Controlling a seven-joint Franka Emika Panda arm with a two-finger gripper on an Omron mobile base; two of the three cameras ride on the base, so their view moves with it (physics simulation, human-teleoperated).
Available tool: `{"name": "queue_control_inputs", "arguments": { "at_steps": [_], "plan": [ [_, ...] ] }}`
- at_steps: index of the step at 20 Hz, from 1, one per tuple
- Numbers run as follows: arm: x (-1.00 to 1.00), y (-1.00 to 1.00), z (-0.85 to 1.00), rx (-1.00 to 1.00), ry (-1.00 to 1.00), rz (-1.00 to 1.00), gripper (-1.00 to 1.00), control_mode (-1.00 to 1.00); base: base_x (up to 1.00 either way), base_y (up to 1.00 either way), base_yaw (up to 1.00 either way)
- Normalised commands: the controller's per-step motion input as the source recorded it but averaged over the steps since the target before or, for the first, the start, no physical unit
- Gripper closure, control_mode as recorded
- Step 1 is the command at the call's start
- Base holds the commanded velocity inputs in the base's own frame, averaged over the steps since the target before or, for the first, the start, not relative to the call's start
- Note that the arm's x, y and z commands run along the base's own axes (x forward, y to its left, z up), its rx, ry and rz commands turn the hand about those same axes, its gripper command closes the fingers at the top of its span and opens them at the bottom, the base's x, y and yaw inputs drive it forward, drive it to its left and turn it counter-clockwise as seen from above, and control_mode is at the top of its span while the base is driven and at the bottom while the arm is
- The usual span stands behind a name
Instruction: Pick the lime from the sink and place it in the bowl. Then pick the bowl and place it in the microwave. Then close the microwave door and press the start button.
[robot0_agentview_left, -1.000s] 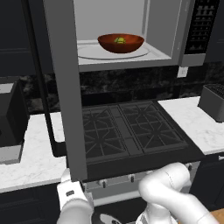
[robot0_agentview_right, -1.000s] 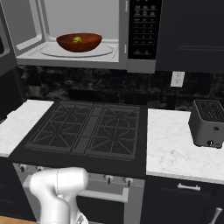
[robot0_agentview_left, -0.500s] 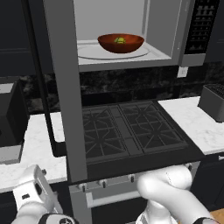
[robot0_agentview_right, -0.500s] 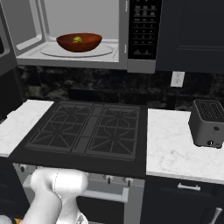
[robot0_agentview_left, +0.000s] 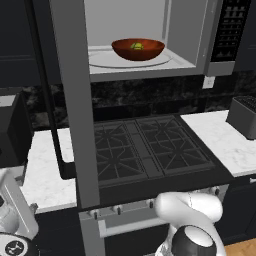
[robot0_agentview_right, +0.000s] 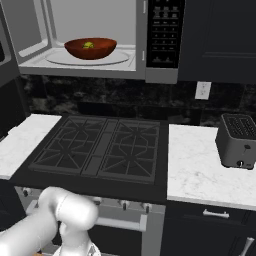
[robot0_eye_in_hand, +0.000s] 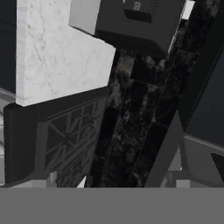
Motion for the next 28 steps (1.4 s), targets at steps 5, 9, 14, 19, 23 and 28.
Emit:
{"name": "queue_control_inputs", "arguments": {
  "at_steps": [5, 9, 14, 19, 23, 28],
  "plan": [
    [0.00, -0.25, 0.83, 0.03, -0.12, -0.16, -1.00, -1.00, 0.00, 0.00, 0.00],
    [-0.05, -0.84, 0.55, 0.03, -0.22, -0.06, -1.00, -1.00, 0.00, 0.00, 0.00],
    [-0.09, -1.00, 0.27, 0.00, -0.23, -0.03, -1.00, -1.00, 0.00, 0.00, 0.00],
    [-0.01, -1.00, 0.19, 0.00, -0.11, -0.02, -1.00, -1.00, 0.00, 0.00, 0.00],
    [0.00, -1.00, 0.17, 0.00, -0.03, -0.01, -1.00, -1.00, 0.00, 0.00, 0.00],
    [0.00, -1.00, 0.19, 0.01, 0.00, 0.00, -1.00, -1.00, 0.00, 0.00, 0.00]
  ]
}}
